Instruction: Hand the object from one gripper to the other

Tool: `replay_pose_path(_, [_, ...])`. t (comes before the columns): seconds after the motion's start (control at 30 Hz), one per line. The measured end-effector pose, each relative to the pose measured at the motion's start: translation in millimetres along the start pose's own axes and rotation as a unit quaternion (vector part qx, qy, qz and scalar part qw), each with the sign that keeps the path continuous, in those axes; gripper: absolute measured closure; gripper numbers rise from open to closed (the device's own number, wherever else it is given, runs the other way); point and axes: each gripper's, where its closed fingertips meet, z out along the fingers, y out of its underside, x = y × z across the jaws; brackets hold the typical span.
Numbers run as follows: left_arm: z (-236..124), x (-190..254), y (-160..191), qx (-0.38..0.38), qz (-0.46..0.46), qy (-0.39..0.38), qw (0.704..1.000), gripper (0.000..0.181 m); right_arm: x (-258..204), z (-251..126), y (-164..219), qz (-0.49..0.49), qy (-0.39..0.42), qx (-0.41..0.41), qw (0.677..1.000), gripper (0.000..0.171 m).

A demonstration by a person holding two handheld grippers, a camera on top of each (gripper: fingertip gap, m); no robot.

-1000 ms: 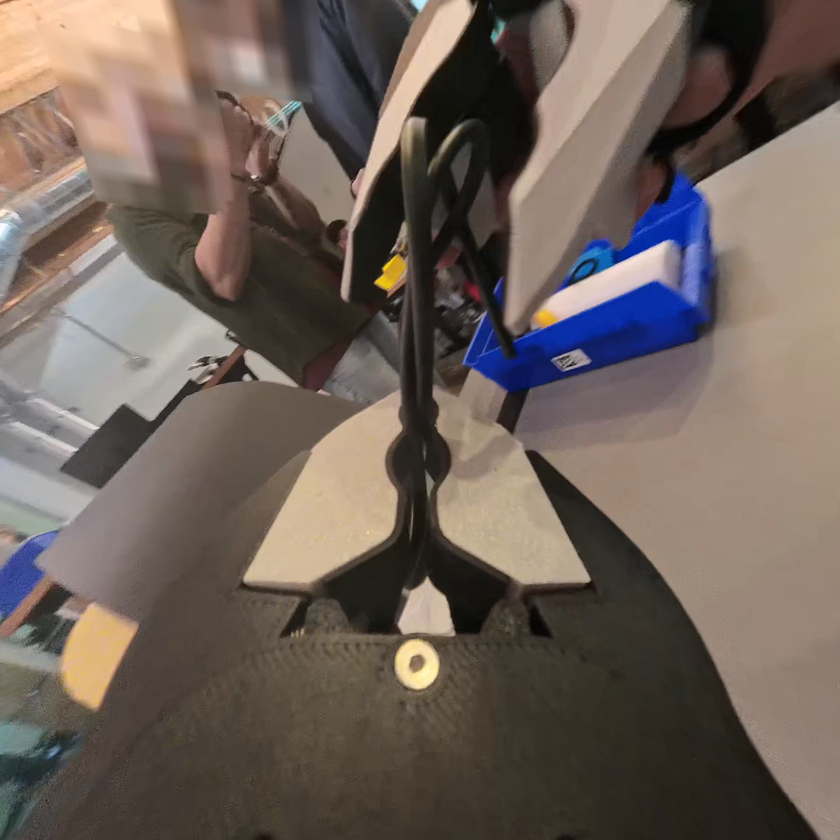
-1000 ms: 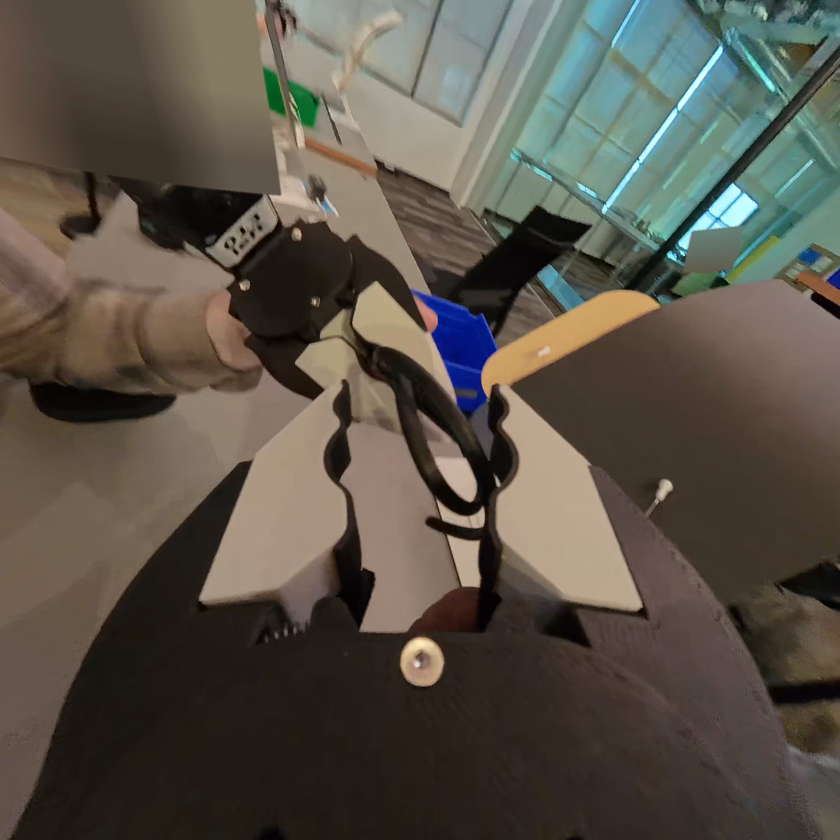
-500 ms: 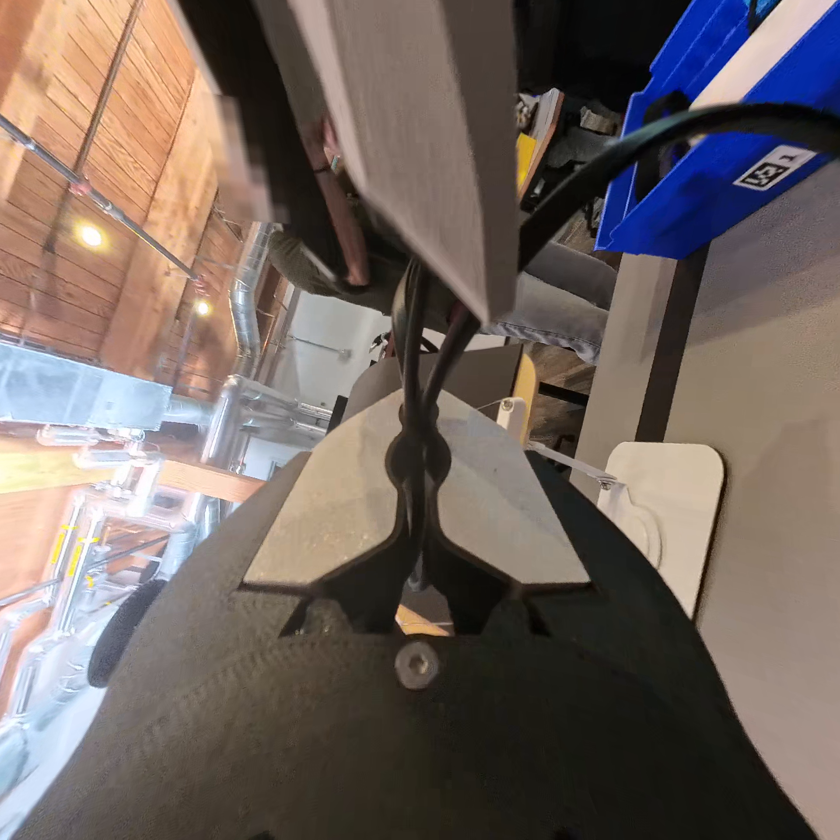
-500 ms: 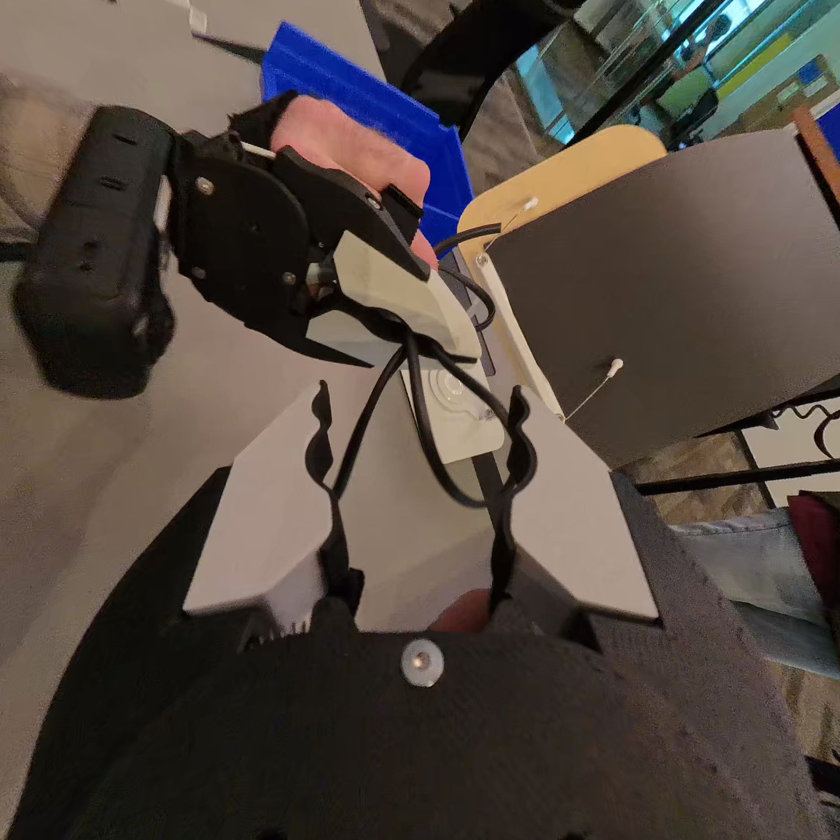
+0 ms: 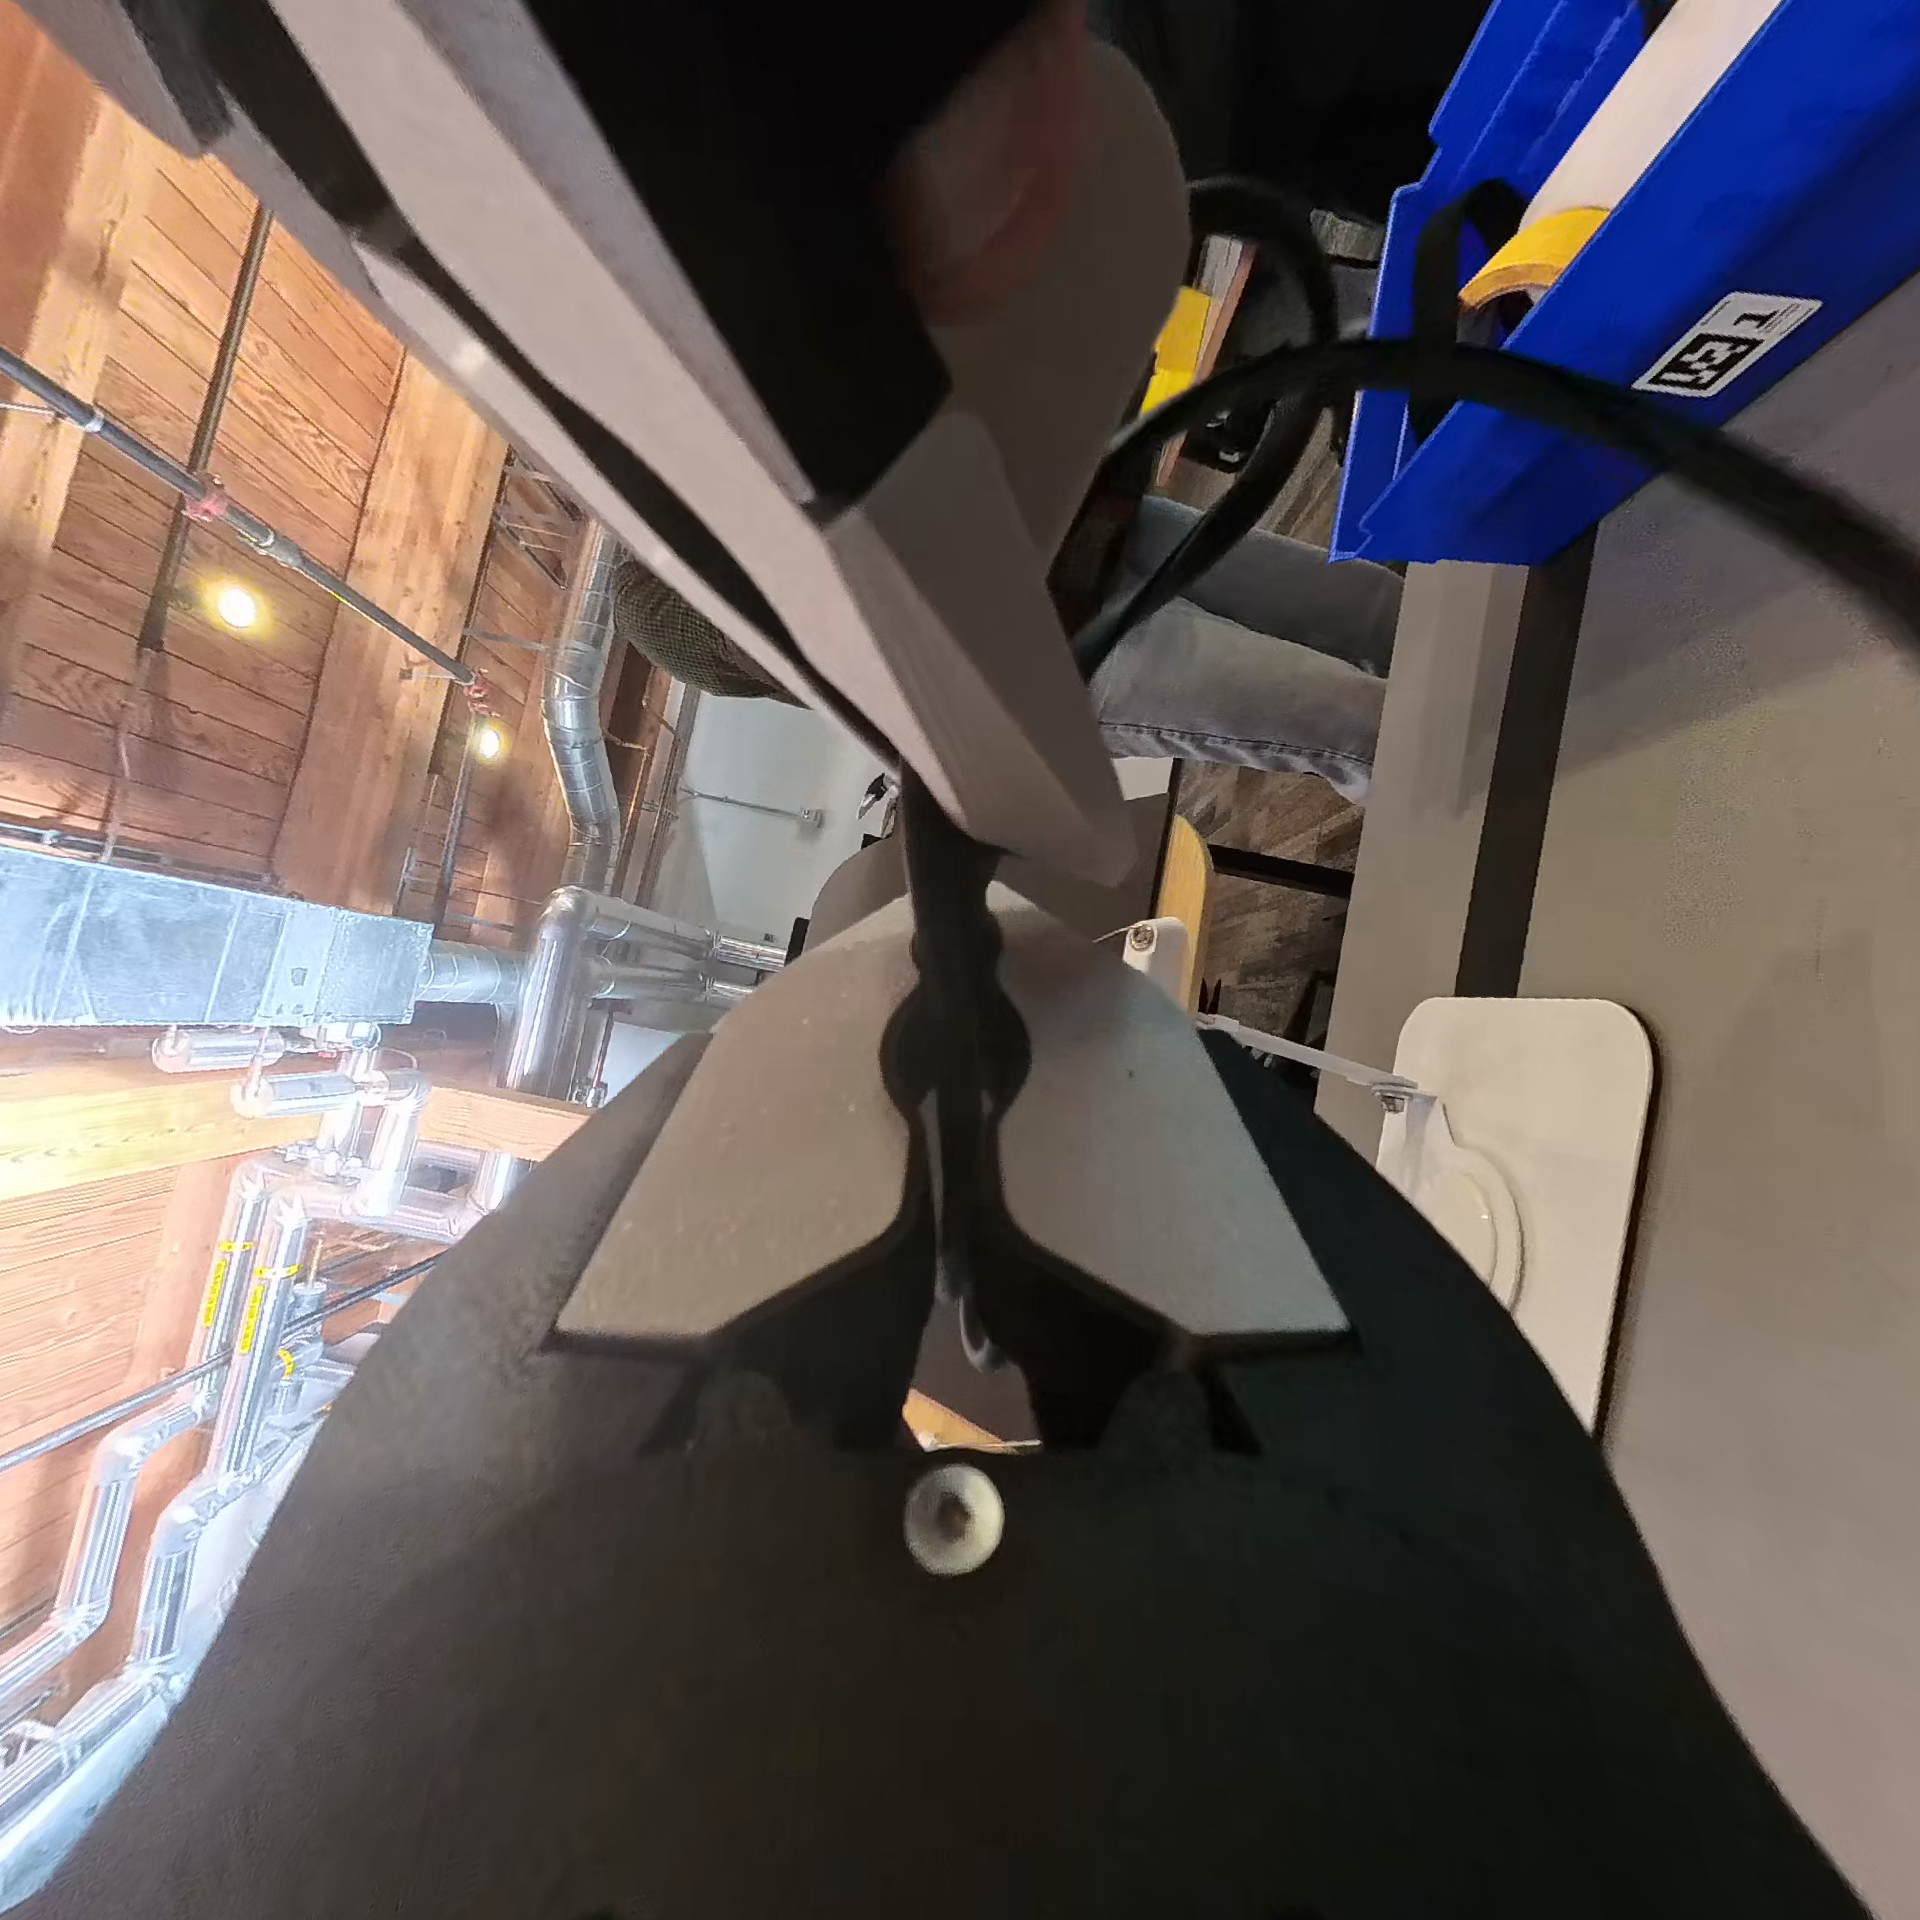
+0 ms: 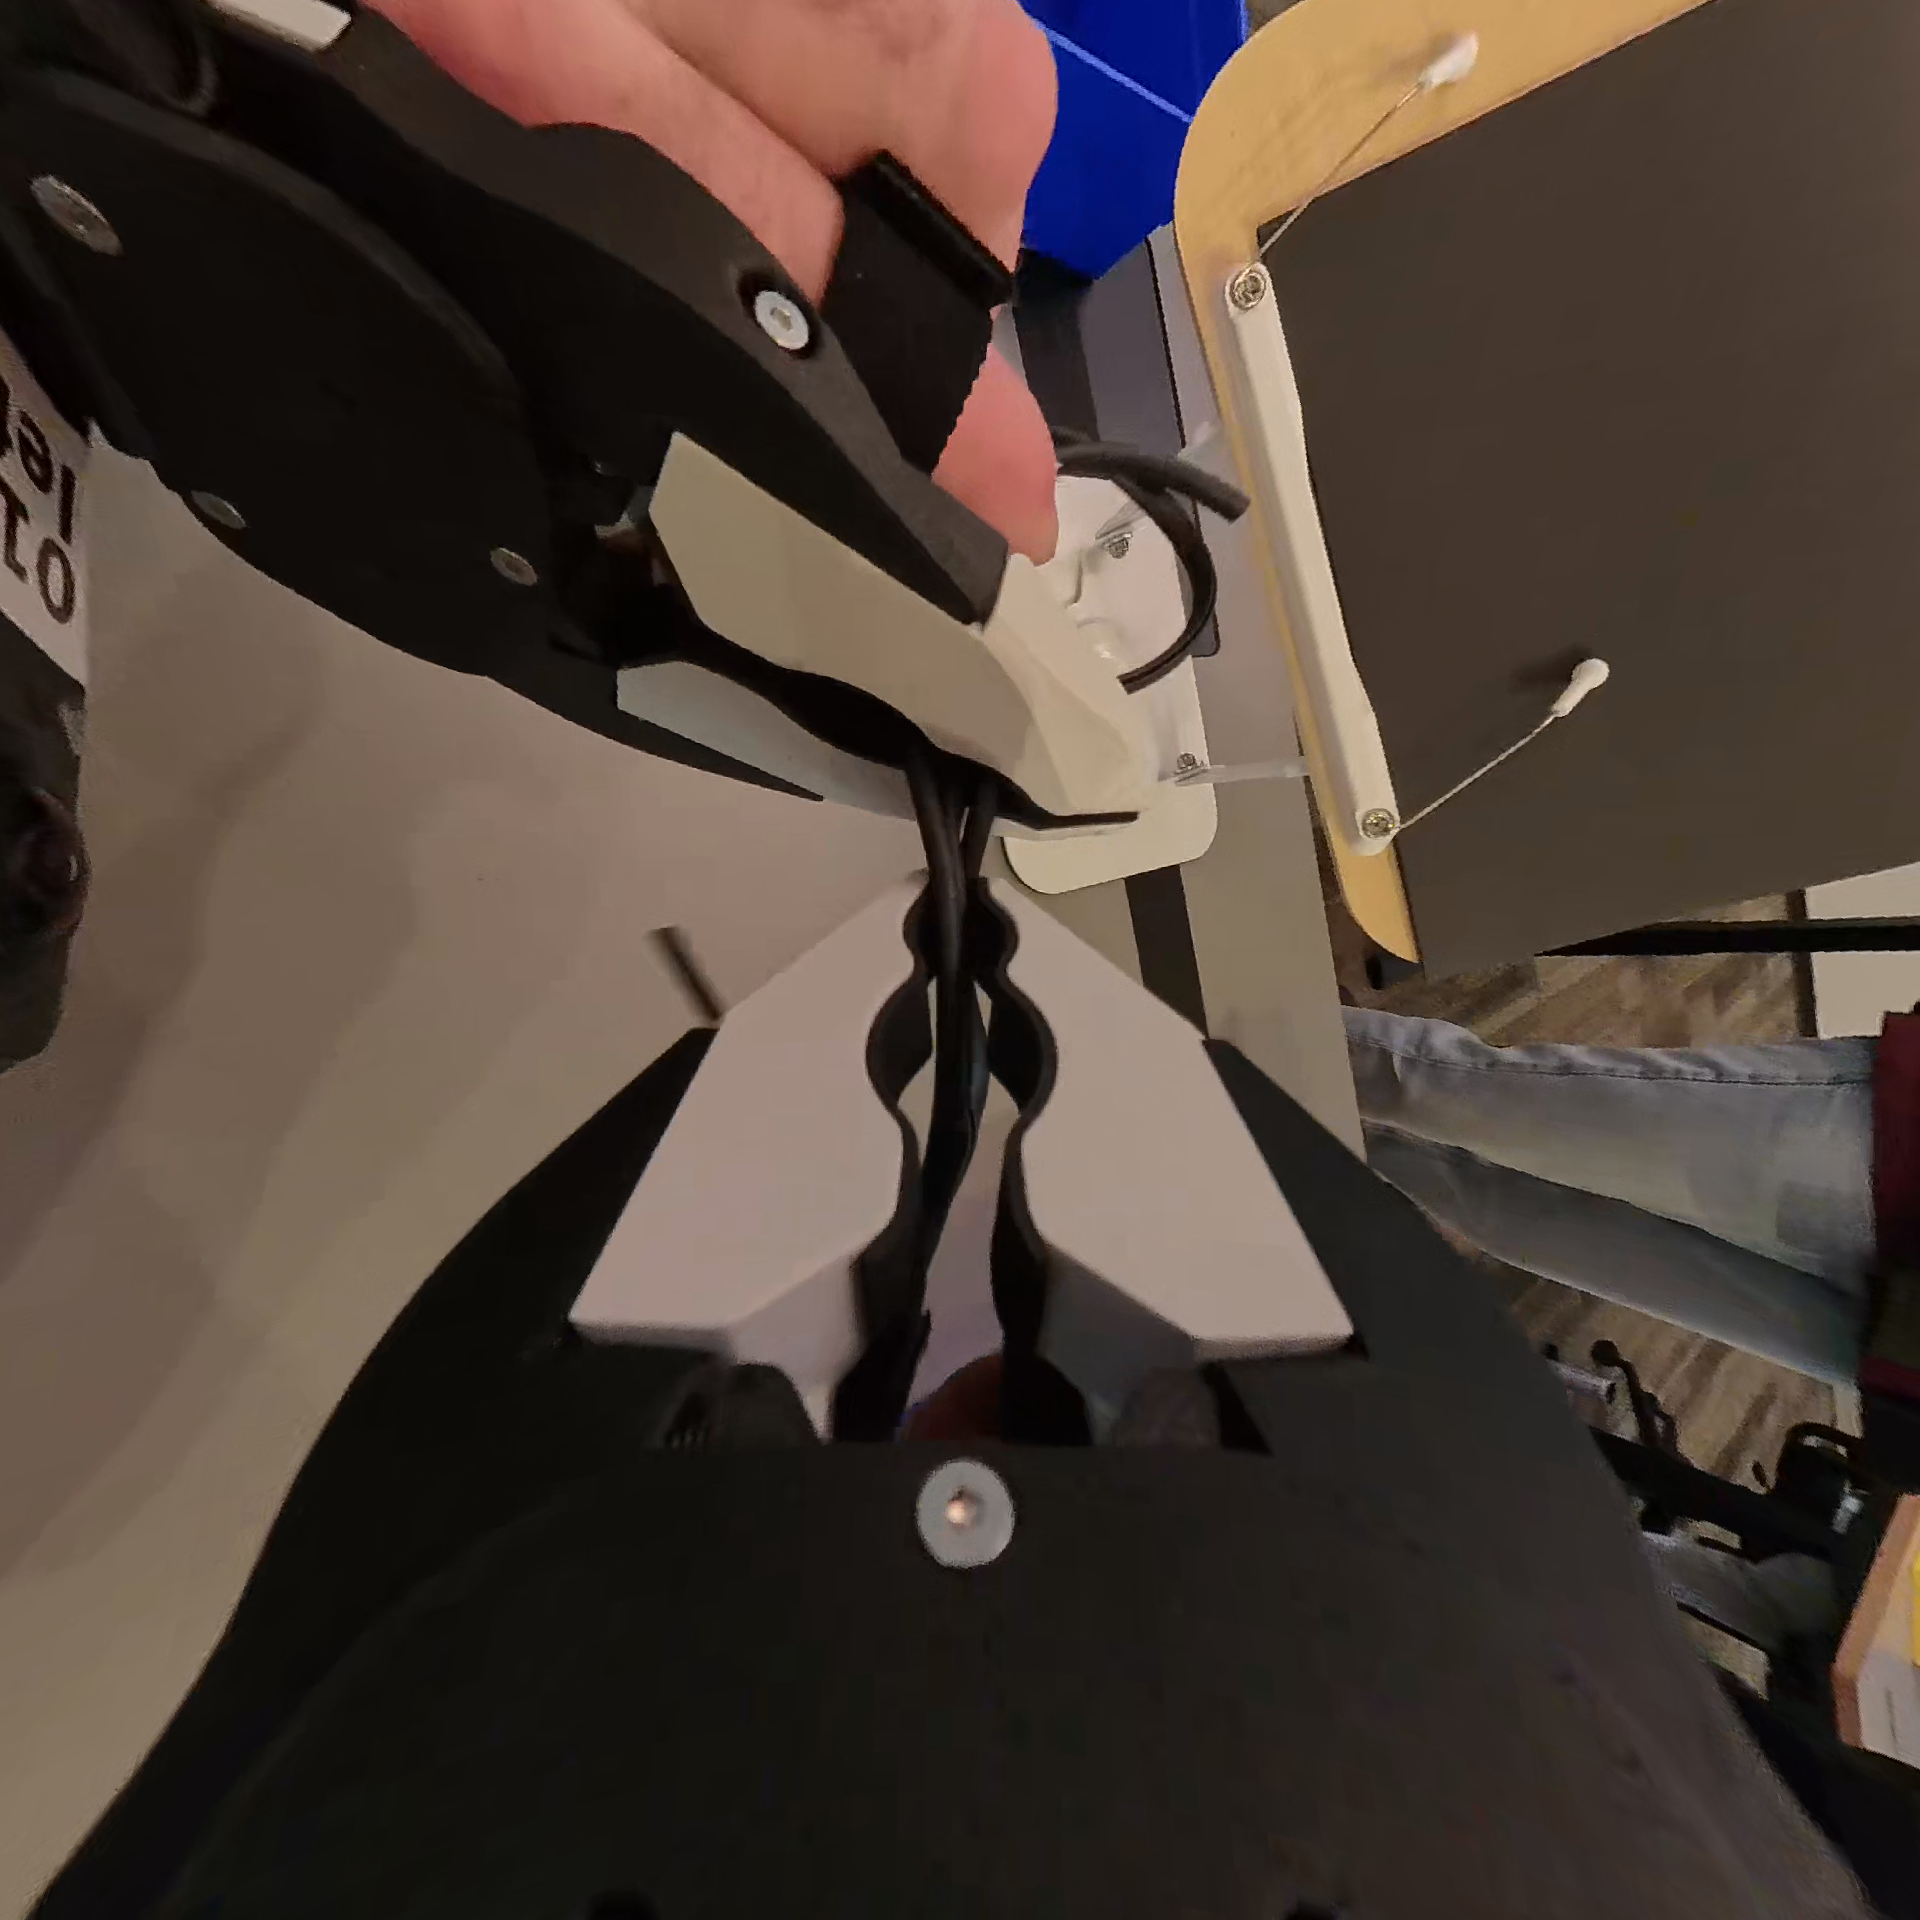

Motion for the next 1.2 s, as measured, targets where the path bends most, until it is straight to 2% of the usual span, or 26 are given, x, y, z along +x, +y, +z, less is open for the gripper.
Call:
replay_pose_path(0.17, [1, -1, 4, -0.003, -0.031, 0.01, 0.999, 0.178, 9, 1, -1, -0.009, 0.018, 0.022, 1.0, 0.171])
replay_pose_path(0.33, [-3, -5, 5, 0.028, -0.129, 0.06, 0.989, 0.148, 21, 1, 1, -0.028, 0.061, 0.042, 0.997, 0.171])
replay_pose_path(0.4, [-6, -10, 6, 0.046, -0.202, 0.089, 0.974, 0.135, 28, -1, 1, -0.037, 0.087, 0.047, 0.994, 0.171])
replay_pose_path(0.5, [-15, -23, 8, 0.079, -0.307, 0.129, 0.939, 0.135, 37, -7, 1, -0.033, 0.106, 0.058, 0.992, 0.171])
replay_pose_path(0.67, [-22, -31, 12, 0.1, -0.342, 0.149, 0.922, 0.137, 44, -9, 5, -0.041, 0.122, 0.055, 0.99, 0.171])
replay_pose_path(0.73, [-28, -29, 5, 0.115, -0.373, 0.184, 0.902, 0.141, 47, -10, 5, -0.048, 0.132, 0.055, 0.989, 0.171])
replay_pose_path(0.77, [-33, -29, -1, 0.13, -0.404, 0.214, 0.88, 0.143, 49, -11, 5, -0.054, 0.14, 0.053, 0.987, 0.171])
replay_pose_path(0.83, [-45, -27, -17, 0.167, -0.479, 0.29, 0.812, 0.15, 56, -15, 5, -0.072, 0.169, 0.046, 0.982, 0.171])
replay_pose_path(0.93, [-59, -31, -41, 0.227, -0.591, 0.384, 0.672, 0.145, 68, -24, 2, -0.111, 0.229, 0.04, 0.966, 0.171])
replay_pose_path(1.0, [-57, -40, -46, 0.254, -0.665, 0.401, 0.576, 0.14, 73, -30, -4, -0.158, 0.274, 0.037, 0.948, 0.171])
replay_pose_path(1.07, [-46, -43, -43, 0.256, -0.726, 0.394, 0.501, 0.127, 76, -35, -9, -0.219, 0.322, 0.023, 0.921, 0.171])
replay_pose_path(1.13, [-35, -43, -37, 0.253, -0.775, 0.383, 0.434, 0.115, 71, -37, -16, -0.28, 0.354, 0.017, 0.892, 0.171])
replay_pose_path(1.2, [-30, -42, -34, 0.258, -0.8, 0.38, 0.387, 0.114, 67, -35, -19, -0.345, 0.384, -0.001, 0.857, 0.171])
